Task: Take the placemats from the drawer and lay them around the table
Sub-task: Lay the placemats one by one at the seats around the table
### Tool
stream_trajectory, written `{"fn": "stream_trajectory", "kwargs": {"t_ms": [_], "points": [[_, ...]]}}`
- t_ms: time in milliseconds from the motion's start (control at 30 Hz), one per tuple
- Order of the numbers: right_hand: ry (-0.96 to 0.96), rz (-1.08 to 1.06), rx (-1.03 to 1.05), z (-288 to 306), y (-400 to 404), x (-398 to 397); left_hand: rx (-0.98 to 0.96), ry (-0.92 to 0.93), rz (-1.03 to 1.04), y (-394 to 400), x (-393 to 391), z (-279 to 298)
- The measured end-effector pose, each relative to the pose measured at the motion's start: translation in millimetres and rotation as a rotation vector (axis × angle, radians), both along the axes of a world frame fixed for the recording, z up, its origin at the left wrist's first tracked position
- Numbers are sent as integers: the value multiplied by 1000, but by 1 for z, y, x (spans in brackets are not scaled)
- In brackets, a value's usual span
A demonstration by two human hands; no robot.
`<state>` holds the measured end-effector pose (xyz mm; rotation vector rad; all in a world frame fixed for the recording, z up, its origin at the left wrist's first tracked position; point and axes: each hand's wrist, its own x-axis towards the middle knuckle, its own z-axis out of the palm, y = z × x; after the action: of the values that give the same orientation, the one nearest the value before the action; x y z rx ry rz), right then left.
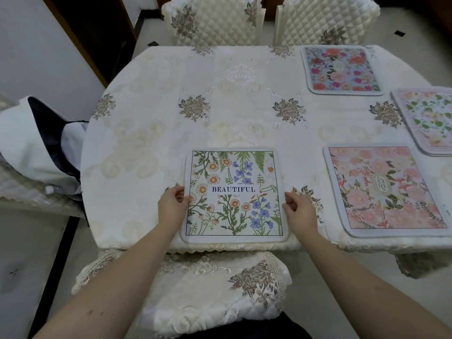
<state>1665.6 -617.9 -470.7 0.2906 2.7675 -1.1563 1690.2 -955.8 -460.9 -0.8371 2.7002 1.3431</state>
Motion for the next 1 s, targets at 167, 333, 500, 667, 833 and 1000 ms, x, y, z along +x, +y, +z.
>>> {"fn": "stream_trajectory", "kwargs": {"t_ms": [167, 333, 500, 667, 833, 1000], "points": [[2, -22, -14, -3, 0, 3, -36, 21, -4, 2, 2, -4], [115, 74, 188, 6, -18, 11, -240, 105, -150, 13, 12, -5], [31, 664, 317, 8, -73, 26, -611, 151, -718, 50, 26, -20], [-4, 910, 482, -17, -90, 31, -672, 44, -955, 62, 38, -44], [34, 958, 566, -26, -79, 29, -709, 29, -1016, 57, 39, -46], [80, 1039, 602, -20, -56, 22, -773, 72, -1197, 19, 36, -46]]}}
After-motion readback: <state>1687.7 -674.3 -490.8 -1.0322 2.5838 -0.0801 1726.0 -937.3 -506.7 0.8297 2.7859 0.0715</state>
